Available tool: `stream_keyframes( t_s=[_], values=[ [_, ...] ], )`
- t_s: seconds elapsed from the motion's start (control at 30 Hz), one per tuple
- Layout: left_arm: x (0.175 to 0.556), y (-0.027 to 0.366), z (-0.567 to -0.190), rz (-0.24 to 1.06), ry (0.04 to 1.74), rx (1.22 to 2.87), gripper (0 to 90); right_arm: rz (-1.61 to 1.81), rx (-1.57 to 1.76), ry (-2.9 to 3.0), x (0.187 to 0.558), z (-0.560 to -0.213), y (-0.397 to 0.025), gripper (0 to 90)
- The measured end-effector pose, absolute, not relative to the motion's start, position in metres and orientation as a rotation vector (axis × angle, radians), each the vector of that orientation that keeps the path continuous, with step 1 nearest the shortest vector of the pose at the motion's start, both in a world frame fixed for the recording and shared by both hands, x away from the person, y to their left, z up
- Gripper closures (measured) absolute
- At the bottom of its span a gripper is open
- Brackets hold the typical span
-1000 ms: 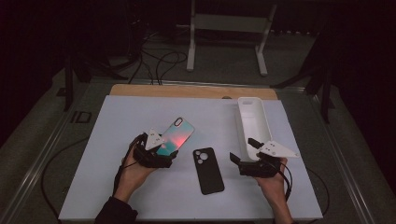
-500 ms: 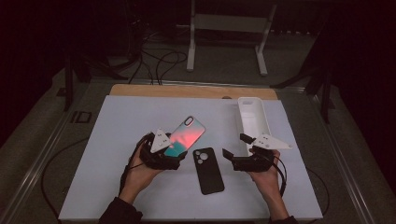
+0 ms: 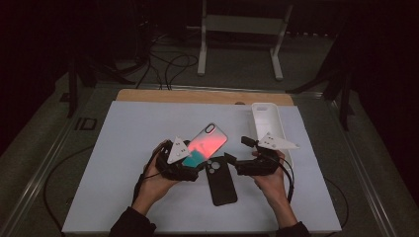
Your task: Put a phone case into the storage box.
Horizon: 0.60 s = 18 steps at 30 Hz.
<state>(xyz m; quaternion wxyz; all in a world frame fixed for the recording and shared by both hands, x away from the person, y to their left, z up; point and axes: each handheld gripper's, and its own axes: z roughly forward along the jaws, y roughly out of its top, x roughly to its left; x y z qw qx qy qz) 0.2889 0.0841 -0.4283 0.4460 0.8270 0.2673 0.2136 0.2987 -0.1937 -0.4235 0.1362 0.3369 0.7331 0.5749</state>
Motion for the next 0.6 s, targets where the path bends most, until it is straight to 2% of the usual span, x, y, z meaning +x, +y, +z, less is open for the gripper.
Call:
stream_keyframes(
  t_s=[0.3,0.33,0.43,0.6],
  values=[
    [0.282,0.072,-0.426,0.535,0.61,2.048,17.1,1.681,0.977,2.175,0.305,-0.42,-0.176,9.4],
    [0.282,0.071,-0.426,0.535,0.606,2.052,17.2,1.693,0.987,2.184,0.306,-0.419,-0.175,13.6],
    [0.282,0.069,-0.427,0.531,0.603,2.055,17.2,1.702,1.012,2.195,0.307,-0.419,-0.175,18.1],
    [0.28,0.065,-0.428,0.546,0.595,2.061,17.2,1.7,1.094,2.216,0.311,-0.419,-0.174,39.1]
  ],
)
